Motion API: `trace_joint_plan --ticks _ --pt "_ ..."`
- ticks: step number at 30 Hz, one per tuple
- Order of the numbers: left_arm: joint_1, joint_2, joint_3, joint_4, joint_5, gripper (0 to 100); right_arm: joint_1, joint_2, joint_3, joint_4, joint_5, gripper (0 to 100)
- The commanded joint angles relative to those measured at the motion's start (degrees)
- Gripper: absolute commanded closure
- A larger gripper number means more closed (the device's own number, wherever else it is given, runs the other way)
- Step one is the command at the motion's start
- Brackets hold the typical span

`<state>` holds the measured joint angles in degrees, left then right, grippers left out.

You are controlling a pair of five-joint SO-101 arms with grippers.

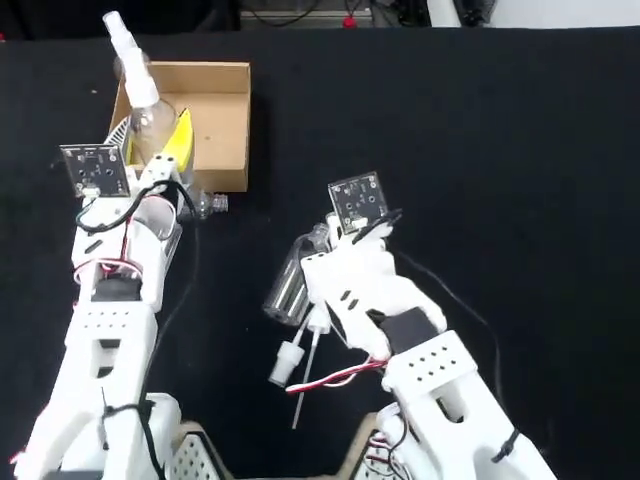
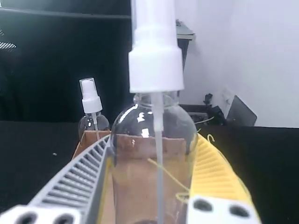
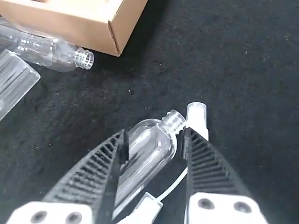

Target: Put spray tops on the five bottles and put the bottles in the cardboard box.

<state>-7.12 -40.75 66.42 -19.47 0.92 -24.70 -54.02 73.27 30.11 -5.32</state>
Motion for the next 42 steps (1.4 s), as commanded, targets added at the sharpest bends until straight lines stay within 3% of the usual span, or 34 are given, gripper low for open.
trace_joint_plan --ticks 1,7,42 --pt "-0.6 2.4 -3.3 -5.5 -0.6 80 -0.8 -0.4 -0.2 -1.6 -0.2 82.2" --pt "-0.5 9.2 -6.2 -10.6 -0.2 80 -0.8 -0.4 -0.2 -1.6 -0.2 82.2" --pt "-1.5 58.9 -50.7 -11.0 -0.2 80 -0.6 -0.4 -0.2 -1.6 -0.1 82.2"
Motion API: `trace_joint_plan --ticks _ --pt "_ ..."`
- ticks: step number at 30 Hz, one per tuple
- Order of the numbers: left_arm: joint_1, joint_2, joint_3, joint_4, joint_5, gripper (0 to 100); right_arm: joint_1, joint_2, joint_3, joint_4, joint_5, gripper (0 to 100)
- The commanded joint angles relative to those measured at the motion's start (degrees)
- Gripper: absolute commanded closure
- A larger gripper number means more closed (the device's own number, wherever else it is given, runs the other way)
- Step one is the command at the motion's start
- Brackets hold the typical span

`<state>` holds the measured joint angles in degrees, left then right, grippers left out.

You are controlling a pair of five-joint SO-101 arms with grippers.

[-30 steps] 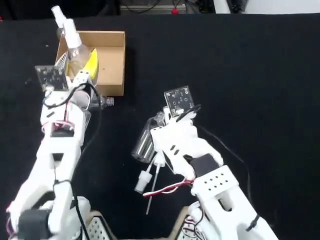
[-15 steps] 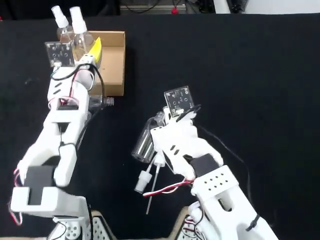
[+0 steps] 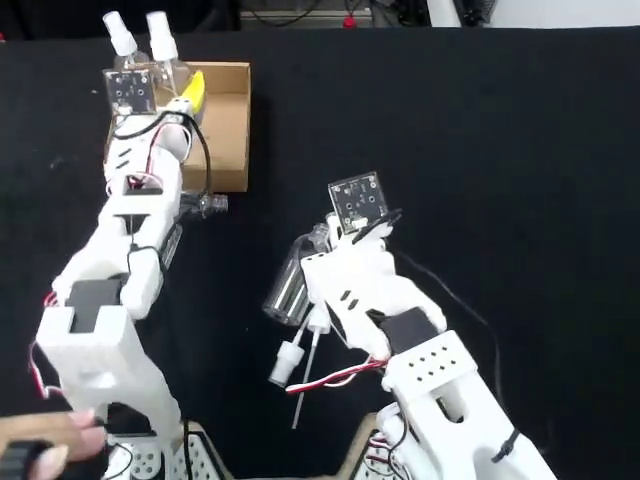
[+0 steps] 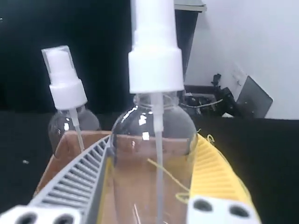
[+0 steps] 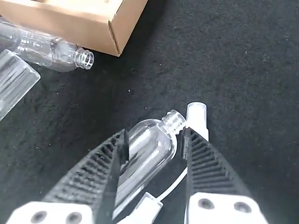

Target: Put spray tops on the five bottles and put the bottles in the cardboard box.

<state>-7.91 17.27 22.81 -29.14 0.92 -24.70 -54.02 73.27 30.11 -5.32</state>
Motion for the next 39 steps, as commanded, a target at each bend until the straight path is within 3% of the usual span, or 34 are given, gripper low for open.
trace_joint_plan --ticks 1,13,20,24,39 --pt "-0.7 1.9 -8.3 -1.3 -0.2 80 -0.6 -0.4 -0.2 -1.6 -0.1 82.2" --pt "-0.7 12.1 -17.5 -1.5 -0.3 80 -0.6 -0.4 -0.2 -1.6 -0.1 82.2" --pt "-0.4 14.8 -13.0 -21.7 -0.7 80 -0.6 -0.4 -0.2 -1.6 -0.1 82.2" --pt "-0.2 16.9 -13.1 -20.9 -3.9 80 -0.6 -0.5 -0.2 -1.6 -0.1 82.2" --pt "-0.5 30.7 -28.4 -23.1 -3.8 80 -0.5 -0.7 -0.2 -1.6 -0.1 82.2"
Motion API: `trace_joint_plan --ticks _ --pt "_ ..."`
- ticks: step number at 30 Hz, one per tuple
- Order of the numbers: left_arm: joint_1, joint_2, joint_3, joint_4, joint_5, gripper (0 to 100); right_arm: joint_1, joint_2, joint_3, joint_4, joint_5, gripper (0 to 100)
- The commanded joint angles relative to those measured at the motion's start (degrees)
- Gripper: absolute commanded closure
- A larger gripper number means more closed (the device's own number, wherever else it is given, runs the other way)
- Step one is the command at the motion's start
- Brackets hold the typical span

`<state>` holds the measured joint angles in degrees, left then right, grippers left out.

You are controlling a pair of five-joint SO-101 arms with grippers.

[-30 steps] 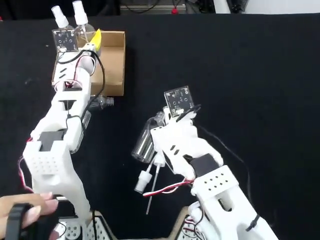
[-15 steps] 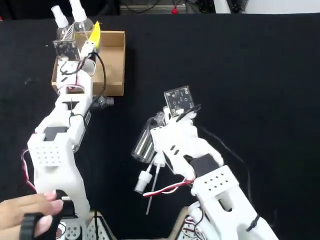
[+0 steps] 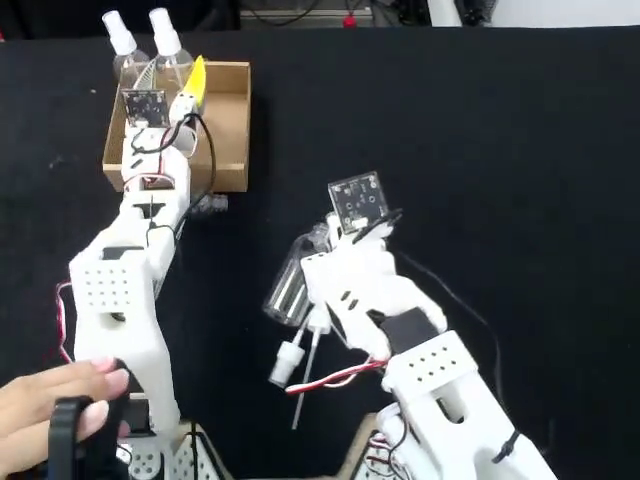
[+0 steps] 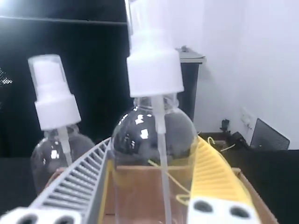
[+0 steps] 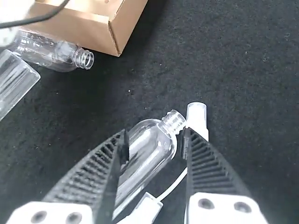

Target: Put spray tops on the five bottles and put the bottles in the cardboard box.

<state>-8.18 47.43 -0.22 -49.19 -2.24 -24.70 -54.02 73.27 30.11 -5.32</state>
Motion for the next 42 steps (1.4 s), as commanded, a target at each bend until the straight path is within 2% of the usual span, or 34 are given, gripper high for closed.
trace_joint_plan --ticks 1,4,13,15,21,42 --pt "-0.3 1.7 -6.4 -4.9 -0.6 80 -0.5 -0.7 -0.2 -1.6 -0.1 82.2" --pt "-0.4 4.4 -8.0 -8.1 -0.8 80 -0.5 -0.7 -0.2 -1.6 -0.1 82.1" --pt "-0.5 5.3 -10.2 -3.3 -0.5 80 -0.5 -0.7 -0.2 -1.6 -0.1 82.1" --pt "-1.1 5.3 -12.0 -0.4 -0.3 80 -0.5 -0.7 -0.2 -1.6 -0.1 82.1" --pt "-2.6 5.3 -19.4 13.7 7.1 80 -0.5 -0.7 -0.2 -1.6 -0.1 82.1" --pt "-0.2 5.3 -16.1 10.7 4.7 80 -0.5 -0.8 -0.2 -1.6 -0.1 82.0"
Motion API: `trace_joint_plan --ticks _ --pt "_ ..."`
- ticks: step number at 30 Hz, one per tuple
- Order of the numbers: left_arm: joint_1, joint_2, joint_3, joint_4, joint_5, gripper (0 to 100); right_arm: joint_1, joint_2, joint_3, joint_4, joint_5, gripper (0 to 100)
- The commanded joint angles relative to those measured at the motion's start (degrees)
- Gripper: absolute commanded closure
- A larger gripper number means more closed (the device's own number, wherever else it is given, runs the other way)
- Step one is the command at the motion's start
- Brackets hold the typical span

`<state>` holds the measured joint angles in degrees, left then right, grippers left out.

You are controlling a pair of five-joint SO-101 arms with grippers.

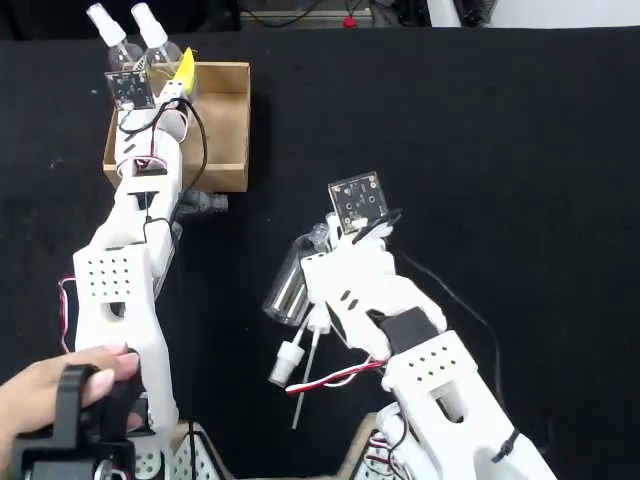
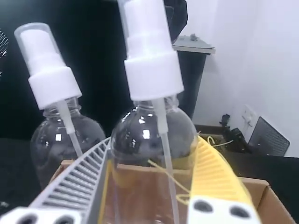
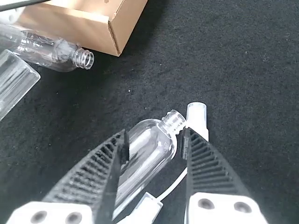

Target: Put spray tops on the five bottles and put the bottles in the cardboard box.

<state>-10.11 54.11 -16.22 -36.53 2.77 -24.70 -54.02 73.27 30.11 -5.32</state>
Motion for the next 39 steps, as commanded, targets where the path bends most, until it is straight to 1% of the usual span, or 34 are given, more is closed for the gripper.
trace_joint_plan --ticks 1,4,7,11,18,23,34,35,39 --pt "1.9 -1.2 0.0 -3.3 -0.4 80 -0.5 -0.8 -0.2 -1.6 -0.1 82.0" --pt "2.1 -0.9 0.0 -5.5 -0.4 80 -0.5 -0.8 -0.2 -1.6 -0.1 82.0" --pt "1.9 -1.4 0.9 -4.3 -0.4 80 -0.5 -0.8 -0.2 -1.6 -0.1 82.0" --pt "2.0 -1.5 3.4 -4.6 -0.4 80 -0.5 -0.8 -0.2 -1.6 -0.1 81.9" --pt "2.0 -1.5 3.5 -4.6 -0.5 80 -0.5 -0.8 -0.2 -1.6 -0.1 81.9" --pt "2.1 -1.3 3.7 -4.6 -7.5 80 -0.5 -0.8 -0.2 -1.6 -0.1 81.9" --pt "2.1 -1.0 3.7 -4.6 -7.6 80 -0.5 -0.8 -0.2 -1.6 -0.1 81.9" --pt "2.1 -1.0 3.7 -4.6 -7.6 79 -0.5 -0.8 -0.2 -1.6 -0.1 81.9" --pt "2.1 -0.8 3.7 -4.3 -7.6 68 -0.5 -0.8 -0.2 -1.6 -0.1 81.9"
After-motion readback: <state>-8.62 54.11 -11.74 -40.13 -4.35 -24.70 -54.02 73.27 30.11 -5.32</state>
